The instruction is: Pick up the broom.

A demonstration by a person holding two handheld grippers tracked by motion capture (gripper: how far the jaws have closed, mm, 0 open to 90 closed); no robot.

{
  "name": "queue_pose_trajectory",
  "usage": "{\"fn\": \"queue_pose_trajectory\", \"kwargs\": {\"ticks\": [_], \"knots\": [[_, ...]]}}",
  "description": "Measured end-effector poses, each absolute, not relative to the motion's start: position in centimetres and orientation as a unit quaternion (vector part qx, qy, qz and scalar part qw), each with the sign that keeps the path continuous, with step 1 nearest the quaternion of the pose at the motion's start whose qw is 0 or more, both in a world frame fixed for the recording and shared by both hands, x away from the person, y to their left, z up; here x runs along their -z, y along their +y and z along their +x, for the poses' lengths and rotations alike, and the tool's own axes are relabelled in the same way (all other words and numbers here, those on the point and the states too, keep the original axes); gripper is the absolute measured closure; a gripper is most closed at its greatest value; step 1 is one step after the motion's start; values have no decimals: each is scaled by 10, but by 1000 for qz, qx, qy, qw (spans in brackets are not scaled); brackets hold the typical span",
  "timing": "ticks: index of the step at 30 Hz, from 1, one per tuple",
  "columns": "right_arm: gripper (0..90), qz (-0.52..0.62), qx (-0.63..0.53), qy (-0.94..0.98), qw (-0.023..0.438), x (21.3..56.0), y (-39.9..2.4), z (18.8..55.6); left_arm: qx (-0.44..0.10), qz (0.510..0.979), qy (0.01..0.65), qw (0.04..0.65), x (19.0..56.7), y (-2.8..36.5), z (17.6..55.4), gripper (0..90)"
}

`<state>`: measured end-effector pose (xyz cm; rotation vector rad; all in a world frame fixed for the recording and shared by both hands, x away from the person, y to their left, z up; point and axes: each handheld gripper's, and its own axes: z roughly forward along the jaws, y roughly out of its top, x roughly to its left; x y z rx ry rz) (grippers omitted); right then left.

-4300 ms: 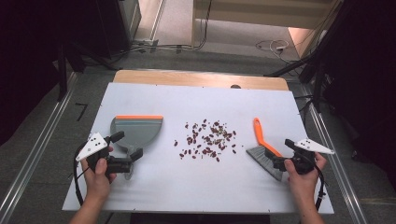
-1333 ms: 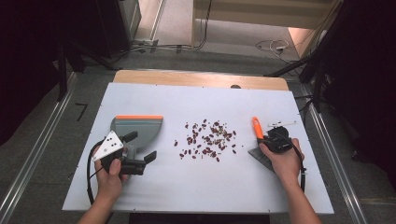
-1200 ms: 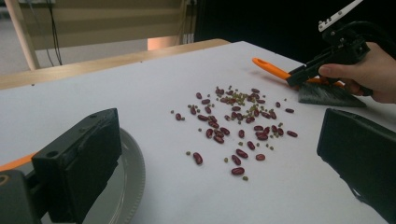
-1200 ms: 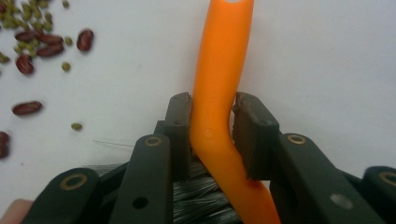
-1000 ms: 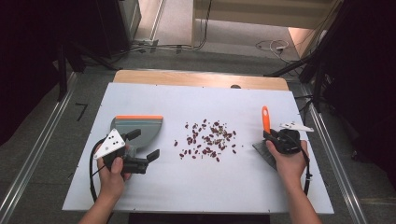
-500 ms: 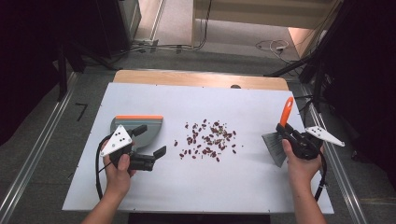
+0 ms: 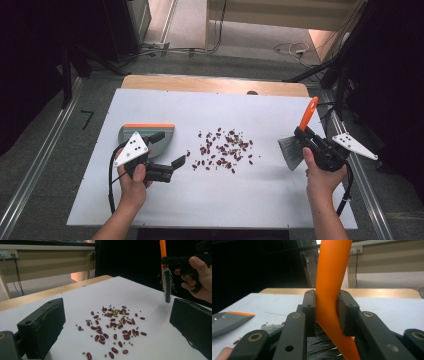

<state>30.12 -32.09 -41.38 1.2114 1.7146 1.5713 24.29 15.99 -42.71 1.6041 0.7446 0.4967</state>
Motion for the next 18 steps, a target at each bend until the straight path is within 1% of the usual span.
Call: {"fn": "queue_pose_trajectory", "kwargs": {"ticks": [8,10,12,13,15,18], "knots": [[691,417,-601,637,243,403,-294,294,-213,695,309,614,426,140,244,8],[691,409,-607,640,236,401,-287,292,-237,684,323,610,424,135,243,6],[691,400,-610,644,232,399,-279,290,-235,680,322,616,424,133,243,0],[691,396,-611,645,230,399,-275,289,-225,682,318,619,423,131,244,0],[691,390,-615,648,225,398,-267,288,-220,689,314,615,422,125,245,3],[691,379,-620,651,219,396,-256,286,-199,701,302,615,424,113,246,3]]}}
